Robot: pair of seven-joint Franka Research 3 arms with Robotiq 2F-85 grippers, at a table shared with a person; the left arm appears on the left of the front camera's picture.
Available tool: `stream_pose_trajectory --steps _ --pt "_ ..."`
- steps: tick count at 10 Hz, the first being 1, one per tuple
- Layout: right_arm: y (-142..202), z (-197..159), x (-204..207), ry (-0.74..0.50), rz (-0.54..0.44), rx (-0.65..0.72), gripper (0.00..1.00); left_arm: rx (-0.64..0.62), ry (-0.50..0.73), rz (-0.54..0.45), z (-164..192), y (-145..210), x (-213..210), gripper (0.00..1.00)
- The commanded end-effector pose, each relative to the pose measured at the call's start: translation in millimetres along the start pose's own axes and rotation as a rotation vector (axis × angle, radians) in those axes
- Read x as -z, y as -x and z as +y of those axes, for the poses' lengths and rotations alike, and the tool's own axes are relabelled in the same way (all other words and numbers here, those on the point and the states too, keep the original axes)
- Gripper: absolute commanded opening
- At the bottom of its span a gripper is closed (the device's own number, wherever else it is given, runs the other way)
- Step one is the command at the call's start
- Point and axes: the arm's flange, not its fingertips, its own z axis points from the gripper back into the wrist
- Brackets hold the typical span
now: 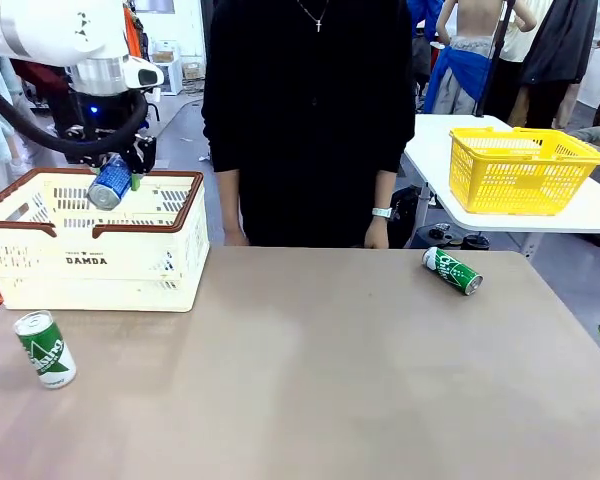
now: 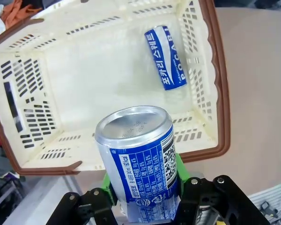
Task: Place the drinks into the Shopping basket.
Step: Pick up one drink and place it into the Shopping basket.
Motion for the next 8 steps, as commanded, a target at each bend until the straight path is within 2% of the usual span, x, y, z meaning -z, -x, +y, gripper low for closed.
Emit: stream_pose_trajectory --steps 1,2,3,5,6,8 --pt "2.1 5.3 -0.8 0.006 0.016 0.019 1.0 -0.013 0.013 -0.007 2.3 8.0 -3.3 0.0" --pt "2.1 5.3 -0.8 0.006 0.016 0.019 1.0 0.0 0.0 0.0 0.0 0.0 0.0 0.0" --pt "2.1 5.3 -0.8 0.006 0.016 0.019 1.0 -0.146 0.029 -0.057 -5.0 -10.8 12.9 0.0" --pt "2.1 5.3 -0.8 0.006 0.016 0.019 1.0 -0.269 0.087 -0.046 3.8 -47.2 29.4 0.0" --pt "2.1 5.3 -0.8 0.006 0.016 0.019 1.0 -0.298 0.085 0.014 10.9 -68.6 40.0 0.0" --pt "2.1 5.3 -0.8 0.006 0.016 0.019 1.0 -0.252 0.076 0.067 20.8 -92.0 57.7 0.0"
